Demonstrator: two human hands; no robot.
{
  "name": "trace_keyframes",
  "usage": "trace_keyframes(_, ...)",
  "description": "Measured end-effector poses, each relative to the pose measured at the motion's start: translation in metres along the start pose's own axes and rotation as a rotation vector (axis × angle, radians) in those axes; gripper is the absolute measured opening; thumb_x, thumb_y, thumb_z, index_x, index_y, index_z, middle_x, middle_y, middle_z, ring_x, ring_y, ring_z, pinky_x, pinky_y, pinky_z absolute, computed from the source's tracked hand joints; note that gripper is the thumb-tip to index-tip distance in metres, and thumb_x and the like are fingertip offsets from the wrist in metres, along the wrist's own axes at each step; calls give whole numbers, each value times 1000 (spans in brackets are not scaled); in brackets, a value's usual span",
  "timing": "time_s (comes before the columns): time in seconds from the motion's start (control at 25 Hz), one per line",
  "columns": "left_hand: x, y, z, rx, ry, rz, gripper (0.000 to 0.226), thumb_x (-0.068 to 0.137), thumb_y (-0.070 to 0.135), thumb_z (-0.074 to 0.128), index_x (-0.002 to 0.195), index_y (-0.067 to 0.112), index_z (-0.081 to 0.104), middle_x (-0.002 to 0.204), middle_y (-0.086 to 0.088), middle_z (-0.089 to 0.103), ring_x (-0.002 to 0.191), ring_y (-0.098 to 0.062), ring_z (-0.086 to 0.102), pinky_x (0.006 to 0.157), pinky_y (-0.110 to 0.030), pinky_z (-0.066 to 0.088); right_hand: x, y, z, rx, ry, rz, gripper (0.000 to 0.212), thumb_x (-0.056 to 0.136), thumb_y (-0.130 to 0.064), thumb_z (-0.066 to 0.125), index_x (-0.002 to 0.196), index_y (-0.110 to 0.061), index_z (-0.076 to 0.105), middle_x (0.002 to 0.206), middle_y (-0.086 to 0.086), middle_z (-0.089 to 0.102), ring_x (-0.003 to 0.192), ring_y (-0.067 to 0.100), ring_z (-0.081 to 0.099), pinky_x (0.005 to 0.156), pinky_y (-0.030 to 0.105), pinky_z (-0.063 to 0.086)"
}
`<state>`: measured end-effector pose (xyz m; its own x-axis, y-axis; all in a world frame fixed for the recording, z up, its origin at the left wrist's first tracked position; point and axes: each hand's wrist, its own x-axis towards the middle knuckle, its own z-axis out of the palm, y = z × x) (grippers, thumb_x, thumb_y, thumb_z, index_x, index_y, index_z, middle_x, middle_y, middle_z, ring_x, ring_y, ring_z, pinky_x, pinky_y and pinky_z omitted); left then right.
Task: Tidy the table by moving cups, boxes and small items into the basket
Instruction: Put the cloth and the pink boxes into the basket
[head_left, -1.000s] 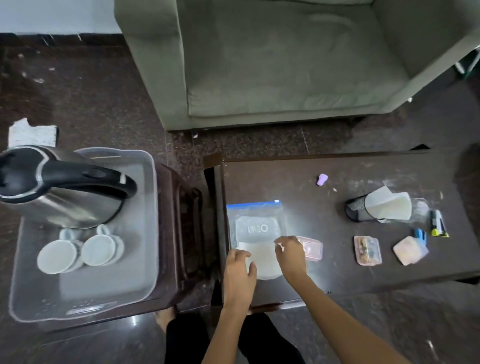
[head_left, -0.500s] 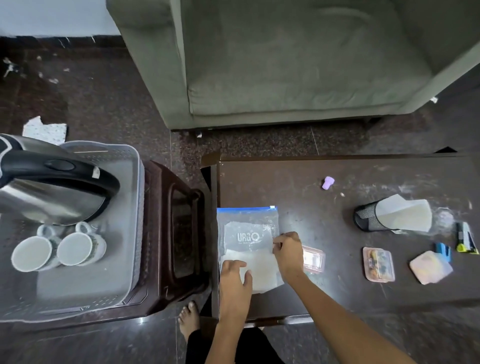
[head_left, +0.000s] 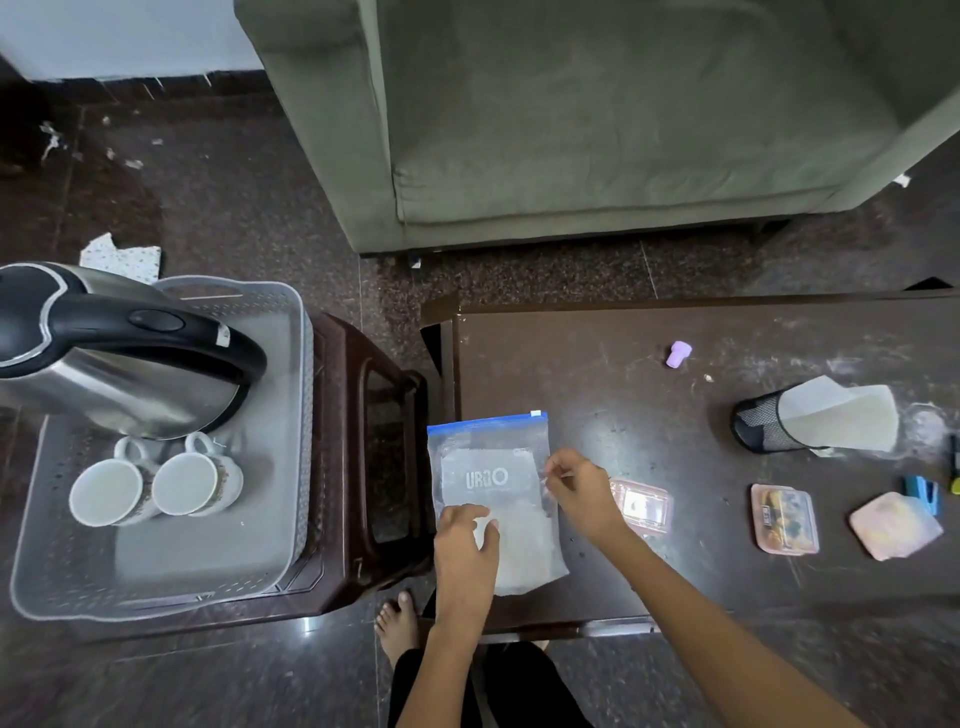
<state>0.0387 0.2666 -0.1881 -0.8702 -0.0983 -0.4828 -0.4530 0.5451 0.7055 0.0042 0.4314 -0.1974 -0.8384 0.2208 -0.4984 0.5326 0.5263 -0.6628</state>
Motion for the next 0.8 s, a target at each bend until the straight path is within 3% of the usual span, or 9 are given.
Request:
trace_keyframes(0.2,1,-3,-17,-142,43,-8,23,97,23,48,112,11,61,112,-2,55,100,-16,58,82,-20,41,-45,-41,-33,281,-133,-24,25,79,13,51,71,-5,66,85,14,64,79,25,61,77,27,48)
trace_keyframes(0.32,-2,4,-26,-380,-38,-109,35,95,28,51,128,16,49,125,2,51,115,-13,51,92,-22,39,-58,-53,-44,404,-191,-17,33,80,16,49,70,-9,68,79,7,63,72,16,58,71,16,47)
trace_keyframes(0.44,4,6,-34,-615,-88,-227,46,96,32,47,141,24,37,134,5,47,125,-11,43,102,-26,32,-60,-61,-48,509,-229,7,34,82,16,46,76,-6,71,65,-2,62,62,8,53,64,14,44)
trace_keyframes(0.56,10,2,-48,-720,-66,-191,35,97,17,47,132,25,49,127,-3,57,116,-15,54,94,-23,41,-56,-66,-59,526,-183,107,28,88,6,49,95,-8,72,63,-6,56,54,0,49,59,9,40)
trace_keyframes(0.68,9,2,-65,-668,-142,-110,31,88,-2,58,108,20,66,108,-5,67,99,-18,61,82,-19,51,-55,-63,-68,371,-390,147,34,81,-16,72,114,-22,67,67,-8,47,62,3,50,69,13,42)
trace_keyframes(0.8,8,6,-80,-490,-232,-48,37,72,-7,74,99,19,70,92,2,67,90,-16,62,77,-14,51,-55,-63,-59,92,-406,123,56,62,-1,85,113,-14,66,59,-20,47,56,-3,49,57,4,36)
